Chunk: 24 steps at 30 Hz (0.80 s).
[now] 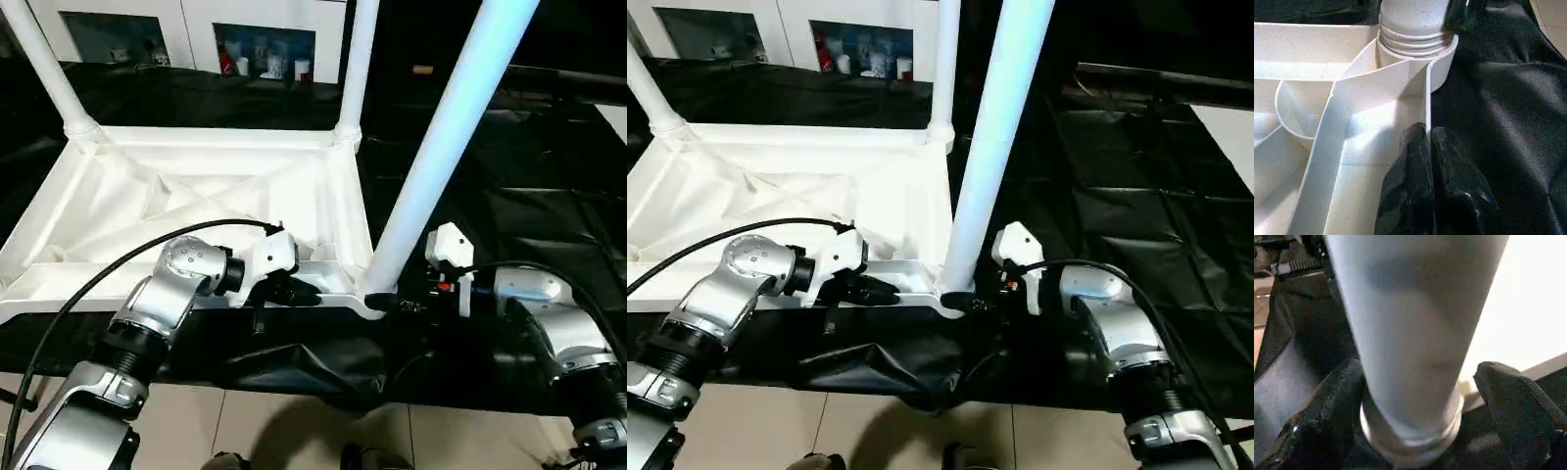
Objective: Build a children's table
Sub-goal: Rotate leg to tighten
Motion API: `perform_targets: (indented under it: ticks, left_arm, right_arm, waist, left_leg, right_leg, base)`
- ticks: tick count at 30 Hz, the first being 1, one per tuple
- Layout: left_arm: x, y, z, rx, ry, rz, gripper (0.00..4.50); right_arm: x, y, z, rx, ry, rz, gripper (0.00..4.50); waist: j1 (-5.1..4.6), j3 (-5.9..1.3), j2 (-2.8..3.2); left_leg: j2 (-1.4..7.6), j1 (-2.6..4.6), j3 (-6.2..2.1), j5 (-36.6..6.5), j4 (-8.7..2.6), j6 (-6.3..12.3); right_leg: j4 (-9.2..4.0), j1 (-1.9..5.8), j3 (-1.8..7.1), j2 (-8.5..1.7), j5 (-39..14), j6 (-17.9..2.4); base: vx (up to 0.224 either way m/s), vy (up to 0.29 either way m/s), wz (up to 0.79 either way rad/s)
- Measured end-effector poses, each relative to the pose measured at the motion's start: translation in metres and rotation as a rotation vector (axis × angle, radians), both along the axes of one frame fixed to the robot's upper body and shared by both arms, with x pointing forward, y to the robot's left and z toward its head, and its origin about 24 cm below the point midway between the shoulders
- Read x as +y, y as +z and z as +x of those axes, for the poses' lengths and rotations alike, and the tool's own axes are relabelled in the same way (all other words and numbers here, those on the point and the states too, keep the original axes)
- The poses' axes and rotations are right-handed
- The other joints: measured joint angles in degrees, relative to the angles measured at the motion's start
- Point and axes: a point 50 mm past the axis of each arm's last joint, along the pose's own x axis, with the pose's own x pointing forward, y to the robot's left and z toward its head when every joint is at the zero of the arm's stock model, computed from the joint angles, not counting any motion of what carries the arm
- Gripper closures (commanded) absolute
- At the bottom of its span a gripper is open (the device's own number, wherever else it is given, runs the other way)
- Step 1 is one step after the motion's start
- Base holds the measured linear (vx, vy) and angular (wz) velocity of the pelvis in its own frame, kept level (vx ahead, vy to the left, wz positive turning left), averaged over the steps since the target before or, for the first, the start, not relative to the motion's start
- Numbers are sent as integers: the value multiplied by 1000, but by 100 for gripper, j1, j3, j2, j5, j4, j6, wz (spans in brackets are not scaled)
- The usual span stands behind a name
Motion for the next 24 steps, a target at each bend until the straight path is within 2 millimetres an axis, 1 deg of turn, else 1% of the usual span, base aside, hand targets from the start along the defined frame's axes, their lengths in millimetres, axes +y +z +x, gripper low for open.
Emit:
perform_targets:
  ticks: [3, 5, 7, 9, 10, 12, 13, 14, 15, 17, 24]
  left_arm:
    - [-1, 0, 0, 1, -6, 1, 450]
    - [0, 0, 0, 0, -6, 1, 450]
    - [1, 1, 0, 1, -4, 5, 450]
    - [1, 0, 0, 1, -3, 5, 450]
    - [1, 0, 0, 1, -3, 5, 450]
    - [1, 0, 0, 1, -4, 6, 450]
    - [1, 0, 0, 1, -4, 6, 450]
    - [1, 0, 0, 2, -4, 6, 450]
    - [1, 0, 0, 2, -4, 6, 450]
    - [1, 0, 0, 2, -5, 6, 450]
    - [0, 0, 0, 6, -3, 7, 450]
  right_arm:
    - [2, 0, 0, -1, 5, 7, 69]
    - [2, 0, 0, 0, 8, 5, 93]
    - [2, 0, 0, 4, 18, 2, 103]
    - [2, 0, -1, 7, 26, -1, 127]
    - [2, -1, -1, 8, 28, -4, 127]
    - [3, -1, -1, 10, 37, -9, 146]
    - [3, -1, -2, 10, 39, -9, 146]
    - [3, -1, -2, 7, 43, -10, 163]
    - [3, -1, -2, 5, 48, -13, 171]
    - [2, -1, -2, 0, 53, -22, 181]
    - [2, -1, -2, -3, 57, -29, 194]
  waist:
    - [24, 0, 0]
    - [33, 0, 1]
    - [39, 0, 1]
    - [64, 0, 1]
    - [70, 0, 1]
    - [75, 0, 1]
    - [75, 0, 0]
    - [75, 0, 0]
    - [76, 0, 1]
    - [80, 0, 0]
    - [82, 0, 0]
  left_leg:
    - [0, -1, 1, -1, -1, 1]
    - [0, -1, 1, -1, -2, 2]
    - [2, -1, 1, 0, -2, 2]
    - [2, 0, 1, 0, -1, 1]
    - [2, 1, 1, 0, -1, 1]
    - [2, 0, 1, 0, -1, 1]
    - [2, 1, 2, 0, -1, 1]
    - [2, 0, 2, 0, -1, 1]
    - [2, 0, 2, 0, -1, 1]
    - [2, 1, 2, 0, -1, 1]
    - [2, 1, 2, 0, -1, 1]
  right_leg:
    - [-1, 0, 0, 0, -1, 1]
    - [-1, -2, -1, 0, -1, 1]
    - [0, -2, -1, 2, -1, 1]
    - [1, -2, -1, 2, -1, 1]
    - [1, -2, -1, 2, -1, 1]
    - [1, -1, 0, 2, -1, 1]
    - [1, -1, 0, 2, -1, 1]
    - [1, -2, 0, 2, -1, 0]
    - [1, -2, 0, 2, -1, 1]
    - [1, -1, 0, 2, -1, 1]
    - [2, -1, 0, 2, -1, 0]
  base:
    - [0, 0, 0]
    - [0, 0, 0]
    - [0, 0, 0]
    - [0, 0, 0]
    - [0, 0, 0]
    - [0, 0, 0]
    - [0, 0, 0]
    - [0, 0, 0]
    - [0, 0, 0]
    - [0, 0, 0]
    - [0, 0, 0]
